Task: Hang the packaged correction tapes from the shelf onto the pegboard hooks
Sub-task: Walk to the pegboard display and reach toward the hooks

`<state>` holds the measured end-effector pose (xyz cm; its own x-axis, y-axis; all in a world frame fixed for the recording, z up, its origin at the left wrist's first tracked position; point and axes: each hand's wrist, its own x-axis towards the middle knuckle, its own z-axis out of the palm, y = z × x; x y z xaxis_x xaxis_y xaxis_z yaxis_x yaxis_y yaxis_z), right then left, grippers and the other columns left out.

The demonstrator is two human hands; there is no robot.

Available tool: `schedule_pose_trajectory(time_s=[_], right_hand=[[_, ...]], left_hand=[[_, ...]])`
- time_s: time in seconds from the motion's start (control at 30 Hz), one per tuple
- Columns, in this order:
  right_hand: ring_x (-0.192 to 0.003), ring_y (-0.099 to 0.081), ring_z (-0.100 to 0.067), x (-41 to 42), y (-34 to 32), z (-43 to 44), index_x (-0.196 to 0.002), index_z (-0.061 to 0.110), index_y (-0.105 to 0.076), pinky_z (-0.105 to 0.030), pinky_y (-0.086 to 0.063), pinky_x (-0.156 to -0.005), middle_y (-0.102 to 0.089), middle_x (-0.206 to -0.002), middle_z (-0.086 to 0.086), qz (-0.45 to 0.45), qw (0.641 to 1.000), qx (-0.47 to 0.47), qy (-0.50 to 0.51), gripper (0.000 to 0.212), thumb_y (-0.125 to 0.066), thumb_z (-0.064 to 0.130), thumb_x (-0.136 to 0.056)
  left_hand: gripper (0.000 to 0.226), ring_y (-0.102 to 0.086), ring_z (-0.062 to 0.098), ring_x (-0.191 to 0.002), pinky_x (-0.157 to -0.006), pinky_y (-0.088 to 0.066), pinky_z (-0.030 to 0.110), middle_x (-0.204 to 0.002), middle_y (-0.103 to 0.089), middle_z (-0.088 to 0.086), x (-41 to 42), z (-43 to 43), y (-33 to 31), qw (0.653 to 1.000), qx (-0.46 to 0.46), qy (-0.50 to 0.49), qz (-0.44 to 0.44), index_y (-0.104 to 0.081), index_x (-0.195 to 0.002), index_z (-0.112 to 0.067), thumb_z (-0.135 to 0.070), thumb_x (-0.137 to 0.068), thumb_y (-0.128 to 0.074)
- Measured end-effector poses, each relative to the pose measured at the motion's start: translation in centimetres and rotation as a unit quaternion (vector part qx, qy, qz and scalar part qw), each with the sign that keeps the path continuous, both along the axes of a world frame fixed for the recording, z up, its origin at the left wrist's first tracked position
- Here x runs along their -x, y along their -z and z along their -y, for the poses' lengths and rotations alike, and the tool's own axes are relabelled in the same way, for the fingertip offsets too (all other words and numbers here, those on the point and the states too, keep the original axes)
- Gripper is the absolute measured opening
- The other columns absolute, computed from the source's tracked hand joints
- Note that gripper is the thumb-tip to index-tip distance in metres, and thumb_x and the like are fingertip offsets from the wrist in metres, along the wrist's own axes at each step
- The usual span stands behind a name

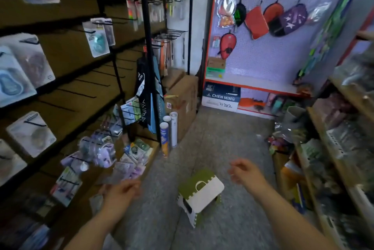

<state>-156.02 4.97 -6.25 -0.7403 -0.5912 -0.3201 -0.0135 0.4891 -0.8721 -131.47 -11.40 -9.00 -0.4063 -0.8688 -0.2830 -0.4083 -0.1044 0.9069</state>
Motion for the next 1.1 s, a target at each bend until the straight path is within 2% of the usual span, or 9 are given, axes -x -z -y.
schedule_pose_trajectory(time_s=[0.07,0.13,0.2,0.33,0.5,0.67,0.93,1.03,1.1], right_hand=[[-0.072,-0.052,-0.023,1.7,0.7,4.2,-0.099,0.006,-0.053,-0.024,-0.040,-0.059,-0.057,-0.093,-0.014,0.002,1.000,-0.006,-0.019,0.012,-0.044,0.001,-0.092],[-0.085,-0.053,-0.026,3.2,1.3,8.5,-0.100,0.007,-0.053,-0.028,-0.042,-0.066,-0.056,-0.098,-0.014,0.000,0.999,-0.017,-0.034,0.012,-0.044,0.003,-0.092],[-0.090,-0.053,-0.026,4.5,1.8,12.9,-0.102,0.008,-0.052,-0.029,-0.044,-0.070,-0.055,-0.099,-0.014,-0.001,0.999,-0.027,-0.045,0.013,-0.044,0.005,-0.092],[-0.085,-0.052,-0.026,7.0,2.2,22.4,-0.104,0.003,-0.055,-0.029,-0.043,-0.067,-0.056,-0.095,-0.015,-0.009,0.998,-0.030,-0.061,0.015,-0.046,0.003,-0.091],[-0.061,-0.048,-0.013,9.1,1.3,31.2,-0.085,0.006,-0.053,-0.003,-0.040,-0.041,-0.056,-0.082,-0.012,-0.010,0.995,-0.026,-0.099,0.009,-0.049,0.000,-0.090],[-0.057,-0.046,-0.014,11.0,1.2,37.9,-0.103,-0.019,-0.055,-0.004,-0.038,-0.040,-0.060,-0.102,-0.038,-0.061,0.986,-0.042,-0.151,0.022,-0.045,-0.005,-0.090],[-0.068,-0.055,-0.013,8.8,1.2,50.6,-0.066,0.018,-0.051,-0.020,-0.041,-0.063,-0.056,-0.082,-0.011,-0.090,0.929,-0.077,-0.349,0.027,-0.048,0.006,-0.091],[-0.045,-0.050,0.002,7.6,1.4,54.7,-0.059,0.020,-0.045,-0.015,-0.038,-0.056,-0.047,-0.065,-0.008,-0.107,0.898,-0.070,-0.421,0.036,-0.048,0.002,-0.090],[-0.054,-0.050,0.002,6.5,1.6,57.2,-0.061,0.023,-0.046,-0.020,-0.036,-0.062,-0.047,-0.066,0.000,-0.109,0.853,-0.082,-0.503,0.035,-0.046,0.005,-0.091]], left_hand=[[0.018,-0.054,0.024,-0.063,-0.056,-0.049,0.015,-0.062,-0.066,0.011,0.6,3.2,1.3,0.998,-0.024,-0.049,-0.010,-0.065,-0.088,0.001,0.007,-0.088,-0.047],[0.018,-0.055,0.030,-0.074,-0.080,-0.048,0.038,-0.070,-0.067,0.019,1.9,6.5,2.0,0.997,-0.035,-0.070,-0.006,-0.063,-0.081,0.002,0.006,-0.088,-0.048],[0.017,-0.054,0.030,-0.077,-0.086,-0.045,0.048,-0.074,-0.062,0.015,3.5,10.0,2.0,0.997,-0.041,-0.066,-0.008,-0.062,-0.078,-0.002,0.003,-0.088,-0.049],[0.032,-0.059,0.012,-0.049,-0.054,-0.049,0.021,-0.059,-0.060,0.008,6.8,18.5,1.4,0.997,-0.036,-0.059,-0.033,-0.057,-0.063,-0.011,0.007,-0.088,-0.047],[0.020,-0.051,0.014,-0.065,-0.050,-0.044,0.011,-0.071,-0.056,0.006,9.5,27.6,1.0,0.998,-0.034,-0.050,-0.022,-0.059,-0.080,-0.009,0.003,-0.090,-0.046],[0.018,-0.050,0.014,-0.065,-0.043,-0.043,0.005,-0.071,-0.055,0.006,11.8,32.6,0.9,0.997,-0.060,-0.032,-0.020,-0.055,-0.081,-0.009,0.003,-0.091,-0.046],[0.032,-0.058,-0.003,-0.052,-0.050,-0.041,0.003,-0.035,-0.056,-0.019,9.5,37.8,2.9,0.988,-0.051,-0.146,0.017,-0.060,-0.066,-0.022,0.000,-0.087,-0.053],[0.036,-0.056,0.009,-0.060,-0.053,-0.044,0.010,-0.041,-0.059,-0.015,9.1,38.9,3.0,0.977,-0.062,-0.204,0.022,-0.063,-0.063,-0.015,0.005,-0.088,-0.048],[0.043,-0.054,0.011,-0.059,-0.046,-0.043,0.006,-0.051,-0.059,-0.010,9.4,39.3,2.9,0.966,-0.063,-0.248,0.022,-0.059,-0.055,-0.020,0.006,-0.088,-0.047]])
